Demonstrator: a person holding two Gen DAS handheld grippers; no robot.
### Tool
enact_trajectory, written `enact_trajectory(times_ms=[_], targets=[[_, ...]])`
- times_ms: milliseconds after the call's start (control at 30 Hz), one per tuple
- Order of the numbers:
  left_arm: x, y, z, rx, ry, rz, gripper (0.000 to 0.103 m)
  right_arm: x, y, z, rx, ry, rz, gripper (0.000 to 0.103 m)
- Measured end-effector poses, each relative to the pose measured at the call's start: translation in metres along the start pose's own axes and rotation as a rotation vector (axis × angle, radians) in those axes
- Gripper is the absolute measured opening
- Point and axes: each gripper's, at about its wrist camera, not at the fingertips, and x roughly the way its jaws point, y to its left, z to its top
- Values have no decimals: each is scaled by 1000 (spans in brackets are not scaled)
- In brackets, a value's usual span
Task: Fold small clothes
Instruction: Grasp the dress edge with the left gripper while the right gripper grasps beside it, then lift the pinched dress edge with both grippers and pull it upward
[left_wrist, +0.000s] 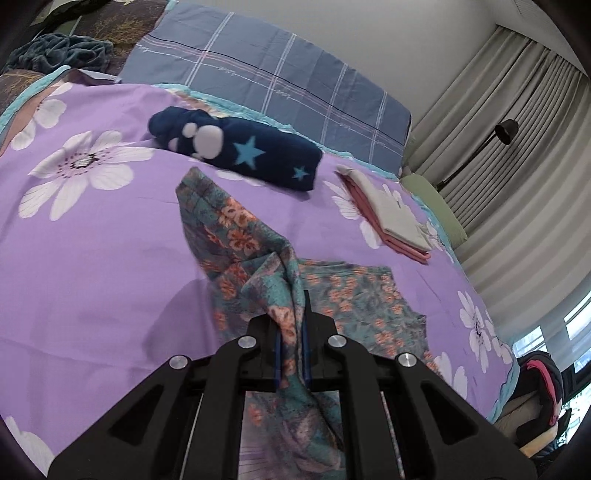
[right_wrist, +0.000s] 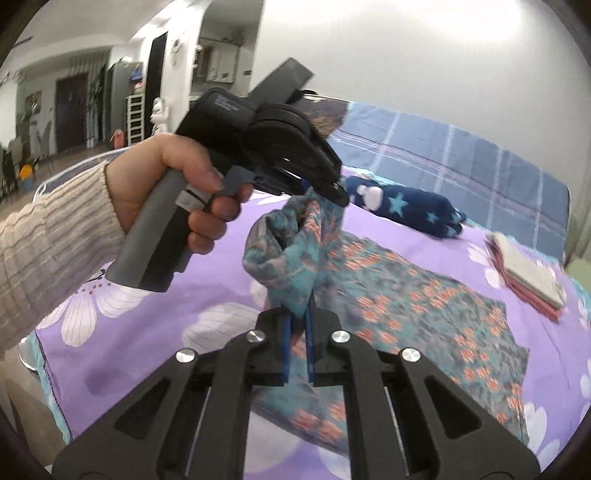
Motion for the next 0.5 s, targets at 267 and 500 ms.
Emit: enact_trajectory(times_ms=[267,500], targets=[[34,-78,-6,108,16,56,7,-27,-64,-30,179,19,31,6],[82,-142,-11,182,75,70,7,-53,-118,-60,311,-2,12,5]])
